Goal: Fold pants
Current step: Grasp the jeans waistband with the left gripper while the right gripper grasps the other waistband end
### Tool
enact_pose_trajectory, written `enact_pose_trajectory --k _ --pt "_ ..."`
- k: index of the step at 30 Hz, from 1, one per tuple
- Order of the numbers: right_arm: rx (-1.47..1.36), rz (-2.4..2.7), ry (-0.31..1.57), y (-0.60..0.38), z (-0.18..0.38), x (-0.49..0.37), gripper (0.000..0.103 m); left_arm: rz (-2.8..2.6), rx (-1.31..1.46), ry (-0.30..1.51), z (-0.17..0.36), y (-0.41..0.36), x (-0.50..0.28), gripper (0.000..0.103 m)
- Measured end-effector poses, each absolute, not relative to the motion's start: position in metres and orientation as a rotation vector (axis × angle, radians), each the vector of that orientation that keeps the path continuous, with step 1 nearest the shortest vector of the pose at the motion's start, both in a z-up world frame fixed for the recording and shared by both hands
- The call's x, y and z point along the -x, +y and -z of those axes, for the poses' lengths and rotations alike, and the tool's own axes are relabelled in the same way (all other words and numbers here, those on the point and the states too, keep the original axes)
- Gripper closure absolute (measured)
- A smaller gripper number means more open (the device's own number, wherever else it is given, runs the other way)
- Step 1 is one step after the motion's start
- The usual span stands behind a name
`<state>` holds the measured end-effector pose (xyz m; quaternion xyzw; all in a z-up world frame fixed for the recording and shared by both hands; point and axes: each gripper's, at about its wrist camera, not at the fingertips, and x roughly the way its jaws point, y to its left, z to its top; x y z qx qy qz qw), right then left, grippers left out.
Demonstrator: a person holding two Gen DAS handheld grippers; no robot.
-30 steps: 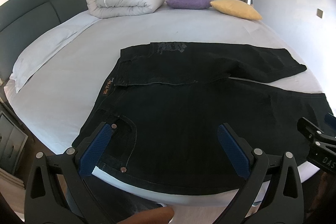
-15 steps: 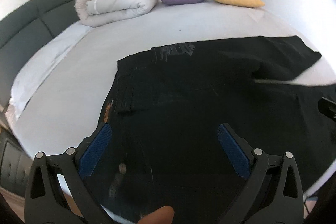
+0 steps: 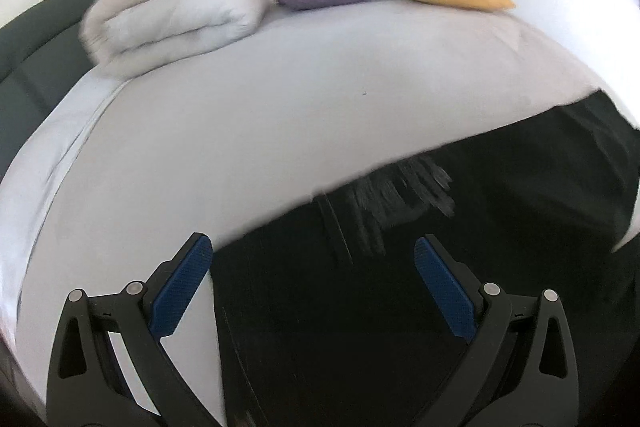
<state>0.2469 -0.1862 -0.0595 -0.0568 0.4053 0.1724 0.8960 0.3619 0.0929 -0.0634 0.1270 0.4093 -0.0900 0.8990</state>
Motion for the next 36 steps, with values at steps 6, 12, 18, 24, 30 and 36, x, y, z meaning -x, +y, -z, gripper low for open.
enact_pose_trajectory --k 6,12,18,24,30,36 --pt "0.134 -0.457 0.861 -0.198 0.070 -0.278 0.025 0.431 -0.380 1.012 0.094 0.096 -0.441 0.001" --pt "0.141 -0.518 0.890 -0.195 0.084 -0.300 0.034 0.579 -0.340 1.231 0.138 0.101 -0.494 0.006" --pt "0.198 -0.560 0.898 -0.178 0.089 -0.317 0.045 0.602 -0.256 1.251 0.130 0.113 -0.508 0.068" --pt "0.266 -0.597 0.891 -0.147 0.082 -0.346 0.052 0.538 -0.289 1.115 0.120 0.108 -0.472 0.094" --pt "0.362 -0.629 0.854 -0.117 0.073 -0.365 0.054 0.457 -0.331 0.907 0.089 0.109 -0.408 0.096" --pt "0.467 -0.640 0.855 -0.093 0.081 -0.381 0.054 0.445 -0.303 0.806 0.086 0.107 -0.365 0.096"
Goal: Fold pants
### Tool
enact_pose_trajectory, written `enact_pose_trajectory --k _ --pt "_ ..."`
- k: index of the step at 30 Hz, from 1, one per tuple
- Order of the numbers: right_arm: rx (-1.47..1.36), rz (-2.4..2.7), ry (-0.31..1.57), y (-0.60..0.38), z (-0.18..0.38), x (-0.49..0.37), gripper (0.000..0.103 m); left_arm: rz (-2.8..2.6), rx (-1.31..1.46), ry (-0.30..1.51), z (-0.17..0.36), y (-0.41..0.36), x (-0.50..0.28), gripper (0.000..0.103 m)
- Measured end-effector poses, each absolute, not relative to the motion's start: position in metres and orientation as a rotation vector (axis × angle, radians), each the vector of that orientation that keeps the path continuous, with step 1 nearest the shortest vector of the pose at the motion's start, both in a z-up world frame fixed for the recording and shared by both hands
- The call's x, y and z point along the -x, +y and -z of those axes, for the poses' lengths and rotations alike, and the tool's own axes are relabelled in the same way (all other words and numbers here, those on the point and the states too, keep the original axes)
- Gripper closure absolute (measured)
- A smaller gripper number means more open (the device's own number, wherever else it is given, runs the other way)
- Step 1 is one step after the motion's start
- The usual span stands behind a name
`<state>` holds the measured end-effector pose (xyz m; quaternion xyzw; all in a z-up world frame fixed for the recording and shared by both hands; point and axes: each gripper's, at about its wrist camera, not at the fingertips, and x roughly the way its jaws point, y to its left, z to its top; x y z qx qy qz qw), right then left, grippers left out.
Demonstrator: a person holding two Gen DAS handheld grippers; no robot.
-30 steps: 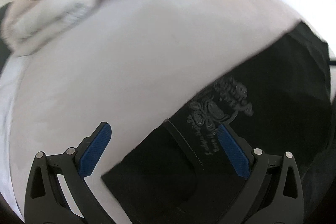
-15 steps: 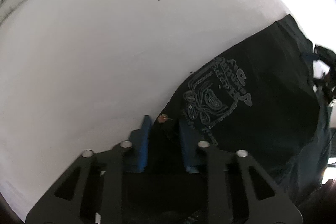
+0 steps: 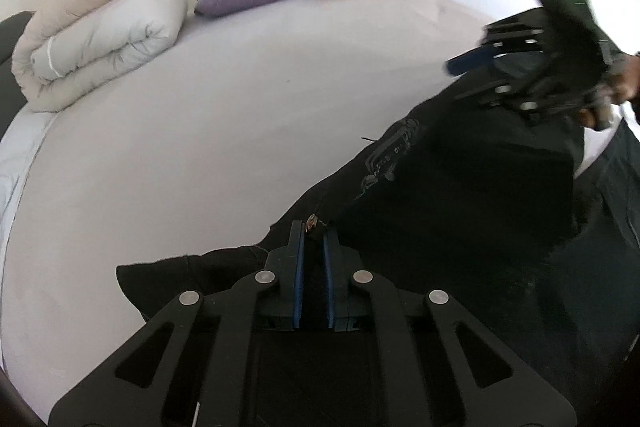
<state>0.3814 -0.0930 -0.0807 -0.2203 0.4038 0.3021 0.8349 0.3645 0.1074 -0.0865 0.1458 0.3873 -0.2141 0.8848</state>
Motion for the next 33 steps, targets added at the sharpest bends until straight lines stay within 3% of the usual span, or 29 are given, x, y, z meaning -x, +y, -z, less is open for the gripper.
enact_pose_trajectory --k 3,5,8,11,24,27,33 --pt "0.529 -0.660 0.861 -0.077 0.087 -0.387 0.055 0.433 -0.310 0.784 0.083 0.118 -0.361 0.096" --pt "0.567 -0.662 0.886 -0.067 0.093 -0.391 0.073 0.433 -0.302 0.783 0.084 0.118 -0.360 0.096" --pt "0.575 -0.671 0.916 -0.064 0.097 -0.394 0.090 0.435 -0.286 0.777 0.082 0.111 -0.331 0.096" --pt "0.543 -0.660 0.930 -0.066 0.093 -0.394 0.096 0.433 -0.279 0.775 0.084 0.107 -0.331 0.096" --pt "0.314 -0.703 0.902 -0.009 0.071 -0.309 0.098 0.423 -0.160 0.787 0.070 0.124 -0.280 0.096" --pt "0.404 -0.689 0.847 -0.005 0.070 -0.274 0.098 0.425 -0.146 0.802 0.072 0.133 -0.250 0.096" --pt "0.857 -0.621 0.673 -0.004 0.084 -0.156 0.098 0.434 -0.199 0.863 0.091 0.145 -0.170 0.096"
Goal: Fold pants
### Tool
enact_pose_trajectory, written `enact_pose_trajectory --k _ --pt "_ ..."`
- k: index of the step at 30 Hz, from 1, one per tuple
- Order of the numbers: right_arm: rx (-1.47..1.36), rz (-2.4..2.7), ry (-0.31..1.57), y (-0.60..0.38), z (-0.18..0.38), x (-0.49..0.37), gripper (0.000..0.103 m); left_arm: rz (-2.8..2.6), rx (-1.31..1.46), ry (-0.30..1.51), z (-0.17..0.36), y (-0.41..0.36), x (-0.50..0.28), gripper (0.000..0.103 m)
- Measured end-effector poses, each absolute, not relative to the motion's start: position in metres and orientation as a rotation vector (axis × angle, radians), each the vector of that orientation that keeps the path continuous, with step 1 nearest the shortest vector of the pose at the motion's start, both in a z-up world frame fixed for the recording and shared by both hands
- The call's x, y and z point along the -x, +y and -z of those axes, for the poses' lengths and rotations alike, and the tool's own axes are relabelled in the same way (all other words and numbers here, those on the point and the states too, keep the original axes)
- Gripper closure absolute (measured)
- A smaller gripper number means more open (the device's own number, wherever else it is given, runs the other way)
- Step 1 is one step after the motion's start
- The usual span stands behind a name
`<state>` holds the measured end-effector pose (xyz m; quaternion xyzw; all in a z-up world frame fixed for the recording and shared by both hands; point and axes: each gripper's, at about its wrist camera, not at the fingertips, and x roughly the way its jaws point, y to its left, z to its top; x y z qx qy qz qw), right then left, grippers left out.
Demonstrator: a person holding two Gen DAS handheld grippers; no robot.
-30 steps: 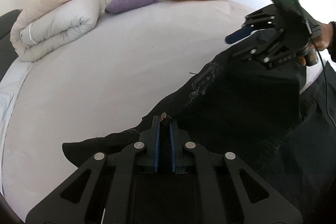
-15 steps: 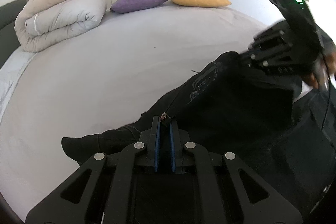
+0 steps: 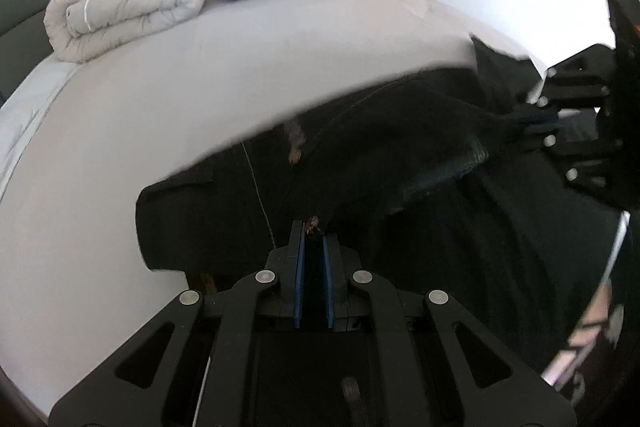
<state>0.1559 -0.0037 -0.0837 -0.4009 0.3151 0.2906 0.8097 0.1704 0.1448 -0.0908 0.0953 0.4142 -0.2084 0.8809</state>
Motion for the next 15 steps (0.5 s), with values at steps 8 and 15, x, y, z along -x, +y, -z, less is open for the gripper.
enact_pose_trajectory --k 8,15 --pt "1.029 -0.608 0.640 0.002 0.120 -0.056 0.099 0.464 -0.365 0.907 0.117 0.128 -0.081 0.096" --pt "1.058 -0.591 0.626 0.007 0.129 -0.024 0.099 0.507 -0.377 0.928 0.121 0.134 -0.042 0.101"
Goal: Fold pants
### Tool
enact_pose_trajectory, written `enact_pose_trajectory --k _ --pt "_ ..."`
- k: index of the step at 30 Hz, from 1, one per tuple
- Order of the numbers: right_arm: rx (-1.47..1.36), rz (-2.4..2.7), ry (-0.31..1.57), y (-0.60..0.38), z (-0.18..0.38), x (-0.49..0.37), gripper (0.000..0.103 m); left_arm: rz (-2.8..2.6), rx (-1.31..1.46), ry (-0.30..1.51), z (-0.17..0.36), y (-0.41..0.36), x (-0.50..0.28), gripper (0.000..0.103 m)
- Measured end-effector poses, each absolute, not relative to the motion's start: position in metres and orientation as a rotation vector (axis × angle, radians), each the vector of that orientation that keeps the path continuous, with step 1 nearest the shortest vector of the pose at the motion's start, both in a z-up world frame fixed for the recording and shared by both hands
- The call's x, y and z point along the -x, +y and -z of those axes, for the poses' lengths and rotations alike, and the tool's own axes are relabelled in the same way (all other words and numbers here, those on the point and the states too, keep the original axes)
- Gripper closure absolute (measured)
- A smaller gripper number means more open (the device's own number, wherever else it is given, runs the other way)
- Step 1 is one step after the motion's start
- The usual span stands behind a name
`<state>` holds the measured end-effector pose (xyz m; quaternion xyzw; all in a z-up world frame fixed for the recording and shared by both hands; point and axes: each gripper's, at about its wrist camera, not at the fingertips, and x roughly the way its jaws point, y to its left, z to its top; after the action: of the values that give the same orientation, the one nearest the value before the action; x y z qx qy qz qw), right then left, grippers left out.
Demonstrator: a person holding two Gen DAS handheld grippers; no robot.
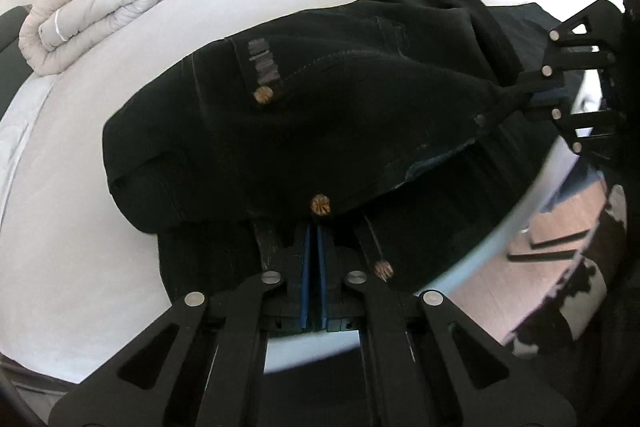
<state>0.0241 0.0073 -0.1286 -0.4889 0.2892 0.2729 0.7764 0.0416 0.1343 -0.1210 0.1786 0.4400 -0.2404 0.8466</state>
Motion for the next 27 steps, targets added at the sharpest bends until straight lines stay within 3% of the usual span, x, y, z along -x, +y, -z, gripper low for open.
enact_pose_trajectory --k 21,27 --pt "0.924 -0.653 0.676 0.011 0.113 -0.016 0.099 0.448 0.009 0.832 0.096 0.180 -0.009 0.100" --pt "0.587 -0.666 0.767 -0.010 0.078 -0.053 0.099 0.330 0.196 0.852 0.096 0.215 -0.031 0.100"
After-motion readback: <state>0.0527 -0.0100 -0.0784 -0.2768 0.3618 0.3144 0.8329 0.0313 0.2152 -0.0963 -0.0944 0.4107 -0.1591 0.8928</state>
